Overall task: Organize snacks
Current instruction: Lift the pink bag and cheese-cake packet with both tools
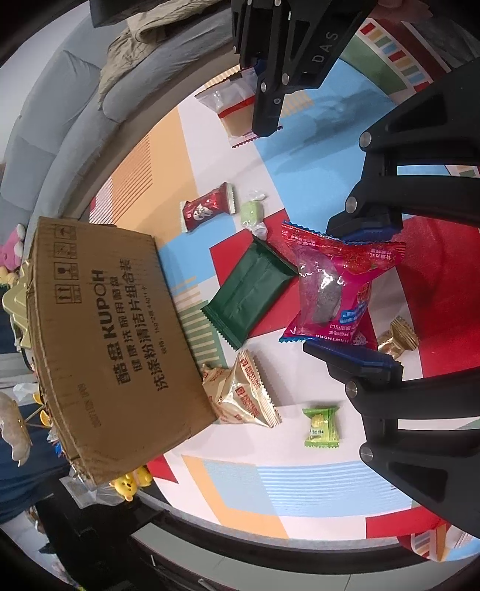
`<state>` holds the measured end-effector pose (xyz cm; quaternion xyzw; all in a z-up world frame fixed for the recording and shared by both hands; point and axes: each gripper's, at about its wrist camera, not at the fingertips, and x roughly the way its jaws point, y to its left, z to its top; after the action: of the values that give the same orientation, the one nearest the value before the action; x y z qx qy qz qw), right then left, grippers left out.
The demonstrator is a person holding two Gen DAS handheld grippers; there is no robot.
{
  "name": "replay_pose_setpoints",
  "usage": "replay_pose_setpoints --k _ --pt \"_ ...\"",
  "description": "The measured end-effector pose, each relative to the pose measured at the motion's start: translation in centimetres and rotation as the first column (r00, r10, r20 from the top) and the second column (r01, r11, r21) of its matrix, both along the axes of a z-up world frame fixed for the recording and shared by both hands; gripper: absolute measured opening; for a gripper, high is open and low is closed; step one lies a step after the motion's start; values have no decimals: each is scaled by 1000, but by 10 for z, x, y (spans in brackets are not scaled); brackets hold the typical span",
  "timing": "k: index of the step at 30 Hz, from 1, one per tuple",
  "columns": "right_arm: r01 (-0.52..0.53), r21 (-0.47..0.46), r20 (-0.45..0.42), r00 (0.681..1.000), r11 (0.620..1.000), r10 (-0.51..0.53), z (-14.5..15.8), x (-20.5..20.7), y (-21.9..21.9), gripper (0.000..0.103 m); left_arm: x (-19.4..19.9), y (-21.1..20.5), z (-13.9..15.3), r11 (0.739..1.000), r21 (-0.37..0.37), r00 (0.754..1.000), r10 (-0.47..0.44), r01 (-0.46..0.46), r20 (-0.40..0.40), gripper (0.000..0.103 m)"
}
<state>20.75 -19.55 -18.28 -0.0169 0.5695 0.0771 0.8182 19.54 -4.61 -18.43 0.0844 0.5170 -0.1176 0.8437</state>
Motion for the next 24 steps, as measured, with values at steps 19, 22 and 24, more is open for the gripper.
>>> replay_pose_setpoints --k 19,22,24 --pt "-29 11 76 997 1000 28 38 4 11 12 5 15 36 991 -42 992 125 -124 15 45" --pt "-34 12 96 995 999 33 48 7 13 12 8 18 45 989 -50 989 144 -143 25 45" --pt "-37 14 107 994 999 35 53 9 14 12 10 21 51 986 -55 987 159 -157 33 45"
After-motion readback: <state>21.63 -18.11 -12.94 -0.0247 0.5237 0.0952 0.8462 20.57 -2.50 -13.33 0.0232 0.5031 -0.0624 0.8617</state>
